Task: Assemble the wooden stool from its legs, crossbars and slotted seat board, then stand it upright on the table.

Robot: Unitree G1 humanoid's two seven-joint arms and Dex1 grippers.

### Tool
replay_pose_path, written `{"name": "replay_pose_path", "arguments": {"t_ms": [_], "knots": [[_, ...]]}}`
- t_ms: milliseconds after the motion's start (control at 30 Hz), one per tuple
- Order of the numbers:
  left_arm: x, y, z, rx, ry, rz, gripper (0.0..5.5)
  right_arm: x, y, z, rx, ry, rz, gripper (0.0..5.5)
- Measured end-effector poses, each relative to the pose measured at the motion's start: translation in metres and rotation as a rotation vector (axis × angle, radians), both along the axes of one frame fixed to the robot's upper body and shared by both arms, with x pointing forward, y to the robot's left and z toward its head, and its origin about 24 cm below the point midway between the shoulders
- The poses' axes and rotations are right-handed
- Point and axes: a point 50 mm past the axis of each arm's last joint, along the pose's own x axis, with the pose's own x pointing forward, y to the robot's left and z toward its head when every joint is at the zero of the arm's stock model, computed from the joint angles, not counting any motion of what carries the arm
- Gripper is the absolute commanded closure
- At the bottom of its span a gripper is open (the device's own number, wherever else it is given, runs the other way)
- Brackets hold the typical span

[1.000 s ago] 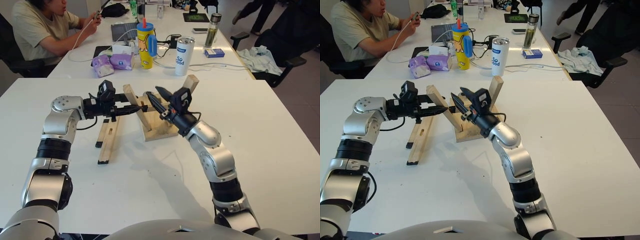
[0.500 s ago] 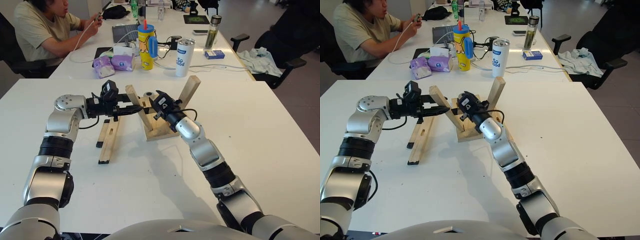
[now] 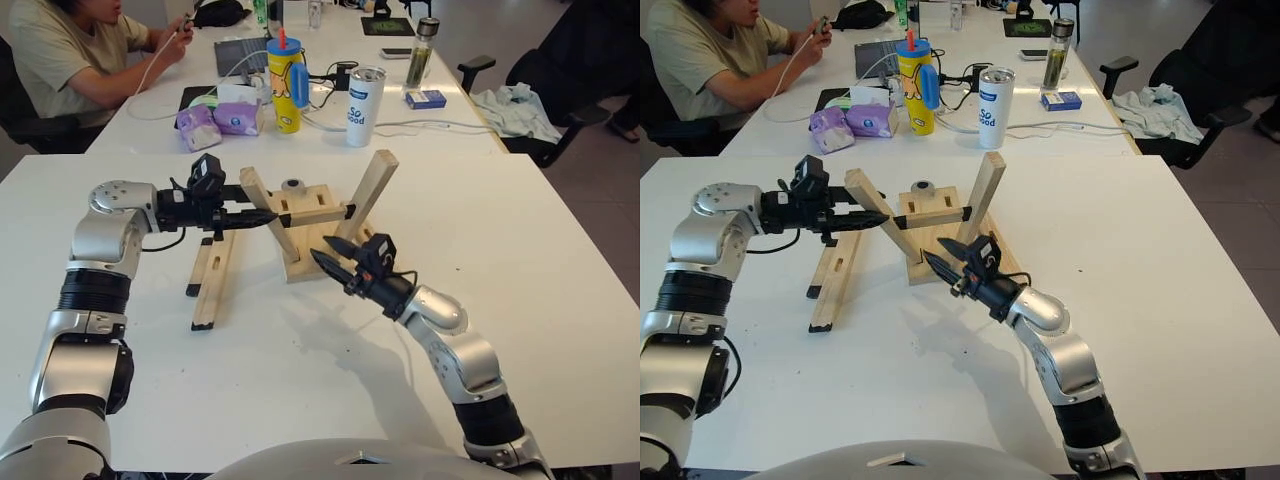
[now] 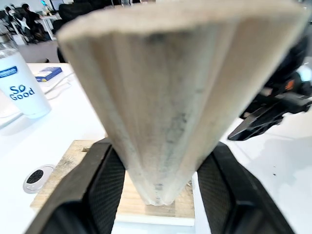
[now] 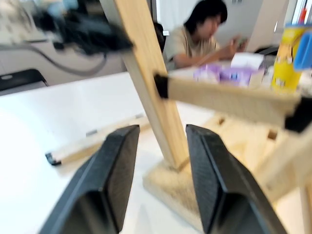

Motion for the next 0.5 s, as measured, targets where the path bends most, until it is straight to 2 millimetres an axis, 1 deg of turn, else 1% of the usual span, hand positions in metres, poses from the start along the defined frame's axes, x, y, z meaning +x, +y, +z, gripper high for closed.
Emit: {"name": "replay_pose_path", "arguments": {"t_ms": [100, 200, 333, 433, 467, 500], "knots": [[-0.003, -0.001, 0.003, 0.011, 0.011, -0.035, 3.43, 0.0, 0.006, -0.015, -0.058, 0.077, -0.006, 3.73], [-0.003, -0.002, 0.002, 0.022, 0.009, -0.039, 3.43, 0.009, 0.01, -0.033, -0.157, 0.144, -0.061, 3.73], [-0.003, -0.004, 0.0, 0.042, -0.01, -0.047, 3.43, 0.015, 0.014, -0.043, -0.238, 0.162, -0.105, 3.73], [-0.004, -0.005, -0.004, 0.042, -0.025, -0.043, 3.43, 0.019, 0.017, -0.045, -0.282, 0.146, -0.111, 3.73], [-0.004, -0.005, -0.004, 0.041, -0.028, -0.042, 3.07, 0.02, 0.019, -0.045, -0.292, 0.146, -0.105, 3.76], [-0.004, -0.005, -0.005, 0.041, -0.031, -0.04, 2.98, 0.02, 0.019, -0.047, -0.302, 0.147, -0.101, 3.76]]}}
